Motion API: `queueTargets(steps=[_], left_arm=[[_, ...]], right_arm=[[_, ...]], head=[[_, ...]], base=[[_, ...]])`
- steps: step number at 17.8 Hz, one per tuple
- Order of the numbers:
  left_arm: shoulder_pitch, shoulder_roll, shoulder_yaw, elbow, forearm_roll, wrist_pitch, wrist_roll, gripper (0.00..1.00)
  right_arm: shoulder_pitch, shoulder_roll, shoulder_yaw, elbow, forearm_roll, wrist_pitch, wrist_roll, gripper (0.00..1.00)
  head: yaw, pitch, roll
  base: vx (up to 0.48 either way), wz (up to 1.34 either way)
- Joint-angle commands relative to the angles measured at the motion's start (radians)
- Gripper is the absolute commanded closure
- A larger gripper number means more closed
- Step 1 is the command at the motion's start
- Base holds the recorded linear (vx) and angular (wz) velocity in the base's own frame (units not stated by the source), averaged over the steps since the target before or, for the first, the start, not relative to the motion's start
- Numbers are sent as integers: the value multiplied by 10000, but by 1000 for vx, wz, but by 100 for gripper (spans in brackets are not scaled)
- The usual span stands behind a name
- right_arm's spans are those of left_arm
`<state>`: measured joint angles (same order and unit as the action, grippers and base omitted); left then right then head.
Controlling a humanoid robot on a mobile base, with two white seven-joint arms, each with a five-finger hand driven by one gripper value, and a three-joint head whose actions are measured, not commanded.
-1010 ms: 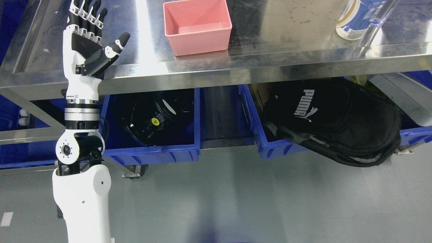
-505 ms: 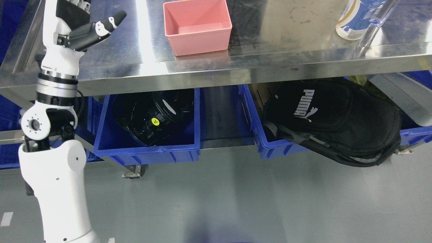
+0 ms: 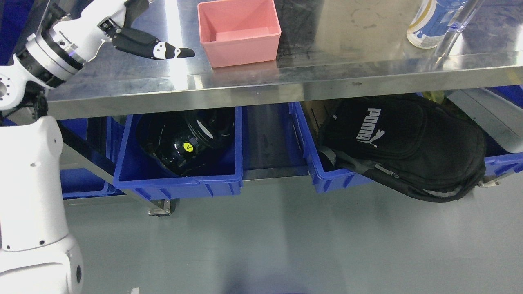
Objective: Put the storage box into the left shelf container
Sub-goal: 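Hook the left hand fingers over the pink box rim and grasp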
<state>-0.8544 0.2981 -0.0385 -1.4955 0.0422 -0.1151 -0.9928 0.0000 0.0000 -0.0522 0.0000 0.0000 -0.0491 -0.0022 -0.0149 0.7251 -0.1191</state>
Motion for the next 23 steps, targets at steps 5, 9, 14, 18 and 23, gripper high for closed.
queueTargets(steps=[5, 9, 14, 18, 23], left_arm=[[-1932, -464, -3311, 2345, -2063, 1241, -594, 6], [-2759, -1232, -3556, 3003, -2170, 1625, -686, 7], [-2976, -973, -3833, 3220, -2231, 1934, -1515, 12], [-3007, -573, -3818, 3189, -2354, 1934, -1576, 12], [-3436, -36, -3680, 3098, -2324, 1934, -1760, 12]], right_arm=[[-46, -175, 0, -175, -215, 0, -9, 0], [-31, -175, 0, -175, -215, -15, -9, 0], [-31, -175, 0, -175, -215, -15, -9, 0], [-46, -175, -15, -175, -215, 0, -9, 0], [-31, -175, 0, -175, -215, 0, -9, 0]], head=[[0, 0, 0], [0, -1, 0], [0, -1, 0], [0, -1, 0], [0, -1, 0]], base=[[0, 0], [0, 0], [0, 0], [0, 0], [0, 0]])
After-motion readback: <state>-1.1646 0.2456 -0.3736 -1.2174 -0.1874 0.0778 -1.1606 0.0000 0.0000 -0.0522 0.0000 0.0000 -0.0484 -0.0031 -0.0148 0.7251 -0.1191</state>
